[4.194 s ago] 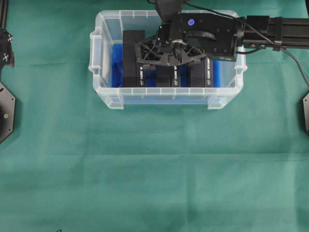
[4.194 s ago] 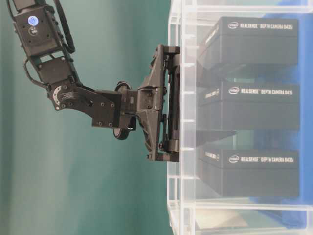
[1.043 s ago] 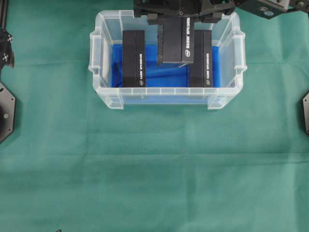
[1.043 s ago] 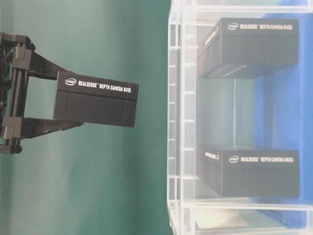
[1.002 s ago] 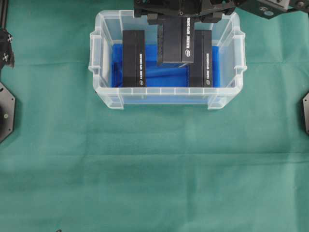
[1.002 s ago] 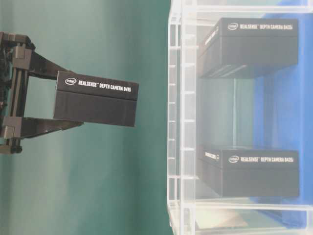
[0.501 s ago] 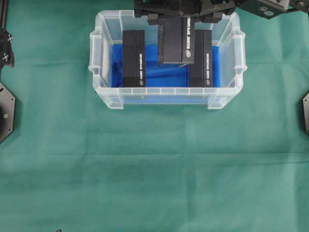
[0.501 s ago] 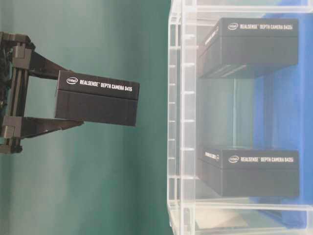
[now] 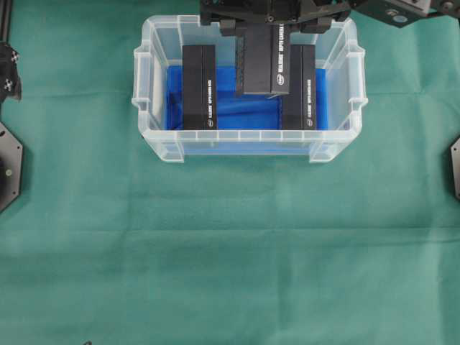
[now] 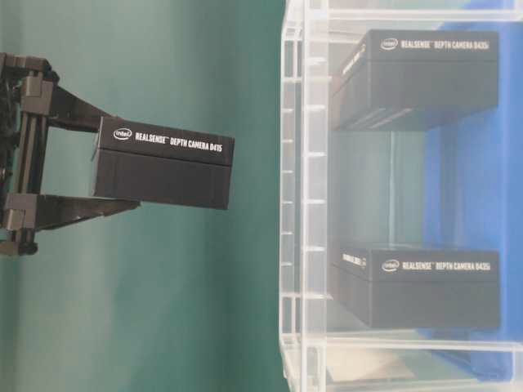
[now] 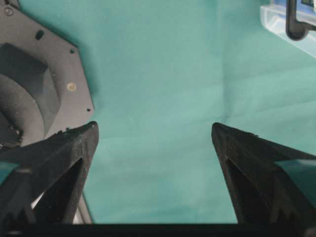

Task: Take out the box from the case.
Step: 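Lift the middle box straight up out of the case with the right gripper, then carry the box toward the front and lower it onto the tablecloth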

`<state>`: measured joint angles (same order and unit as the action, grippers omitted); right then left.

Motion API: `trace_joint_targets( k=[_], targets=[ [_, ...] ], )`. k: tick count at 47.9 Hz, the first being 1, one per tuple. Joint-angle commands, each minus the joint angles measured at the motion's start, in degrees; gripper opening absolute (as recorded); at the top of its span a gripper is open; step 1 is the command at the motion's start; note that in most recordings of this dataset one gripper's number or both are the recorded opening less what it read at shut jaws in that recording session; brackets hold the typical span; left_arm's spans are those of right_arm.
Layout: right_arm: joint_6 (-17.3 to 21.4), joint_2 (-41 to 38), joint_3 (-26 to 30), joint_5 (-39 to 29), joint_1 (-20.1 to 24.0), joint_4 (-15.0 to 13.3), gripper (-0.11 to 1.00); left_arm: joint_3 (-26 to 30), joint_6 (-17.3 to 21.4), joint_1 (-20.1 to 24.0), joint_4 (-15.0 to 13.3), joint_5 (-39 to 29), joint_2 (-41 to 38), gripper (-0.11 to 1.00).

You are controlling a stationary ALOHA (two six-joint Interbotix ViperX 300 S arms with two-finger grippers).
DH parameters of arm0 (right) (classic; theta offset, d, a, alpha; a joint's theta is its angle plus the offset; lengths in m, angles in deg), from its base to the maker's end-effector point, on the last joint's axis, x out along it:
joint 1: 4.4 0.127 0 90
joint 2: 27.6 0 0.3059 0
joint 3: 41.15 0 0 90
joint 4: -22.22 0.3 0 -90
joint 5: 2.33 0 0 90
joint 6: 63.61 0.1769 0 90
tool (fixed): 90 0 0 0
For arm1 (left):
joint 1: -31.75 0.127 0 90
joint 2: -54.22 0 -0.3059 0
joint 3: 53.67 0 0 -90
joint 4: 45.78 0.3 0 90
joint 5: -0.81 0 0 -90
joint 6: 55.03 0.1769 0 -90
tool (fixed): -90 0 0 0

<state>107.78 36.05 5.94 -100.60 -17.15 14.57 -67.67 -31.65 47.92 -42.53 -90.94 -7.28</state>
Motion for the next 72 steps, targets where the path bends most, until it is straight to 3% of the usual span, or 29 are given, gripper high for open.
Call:
trace_joint_targets(
  k=[1,52,65,72],
  targets=[
    [-0.18,3.34,1.58,0.18,-0.18,-0.35,0.66,1.14,-0.09,0.0,-0.09,0.18,0.0,0.95],
    [0.0,3.34,1.58,-0.62,0.09,0.18,0.66,1.14,0.0,0.0,-0.09,0.18,0.0,0.95],
    [0.88,3.34,1.58,-2.29,3.52,0.44,0.66,1.14,0.09,0.09,-0.09,0.09,0.0,0.95],
    [3.6,3.34,1.58,-3.25,6.68,0.35,0.66,1.14,0.0,0.0,-0.09,0.09,0.0,0.95]
  ],
)
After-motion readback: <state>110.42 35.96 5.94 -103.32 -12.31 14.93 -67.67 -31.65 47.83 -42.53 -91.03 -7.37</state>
